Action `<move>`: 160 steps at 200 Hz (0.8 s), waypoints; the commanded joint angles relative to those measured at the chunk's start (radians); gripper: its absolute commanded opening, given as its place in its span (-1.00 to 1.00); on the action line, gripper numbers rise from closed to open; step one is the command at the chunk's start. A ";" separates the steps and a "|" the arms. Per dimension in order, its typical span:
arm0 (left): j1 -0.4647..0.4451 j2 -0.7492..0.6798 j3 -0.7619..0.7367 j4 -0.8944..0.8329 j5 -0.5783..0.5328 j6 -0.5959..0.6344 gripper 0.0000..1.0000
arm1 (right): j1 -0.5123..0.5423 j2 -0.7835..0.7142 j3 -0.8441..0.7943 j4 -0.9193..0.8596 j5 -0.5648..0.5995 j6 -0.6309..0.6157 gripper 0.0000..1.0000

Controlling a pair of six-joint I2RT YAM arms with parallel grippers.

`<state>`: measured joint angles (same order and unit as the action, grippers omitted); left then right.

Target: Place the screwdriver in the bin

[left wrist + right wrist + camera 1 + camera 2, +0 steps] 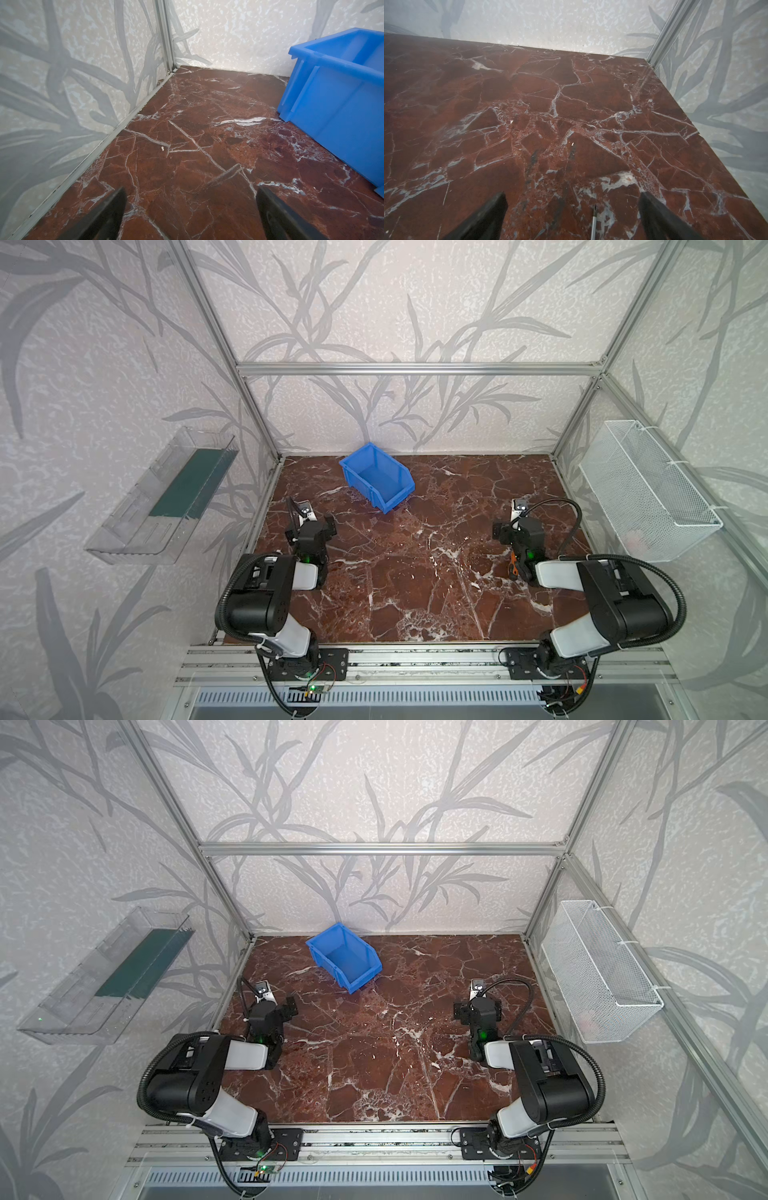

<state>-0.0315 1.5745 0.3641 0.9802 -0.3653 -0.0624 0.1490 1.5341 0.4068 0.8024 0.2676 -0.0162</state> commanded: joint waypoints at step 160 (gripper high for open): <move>0.005 -0.005 -0.005 0.020 -0.030 -0.006 0.98 | -0.003 -0.011 -0.003 0.028 -0.004 -0.006 0.98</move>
<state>-0.0303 1.5745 0.3641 0.9806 -0.3653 -0.0639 0.1490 1.5341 0.4068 0.8028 0.2676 -0.0162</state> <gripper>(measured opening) 0.990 0.990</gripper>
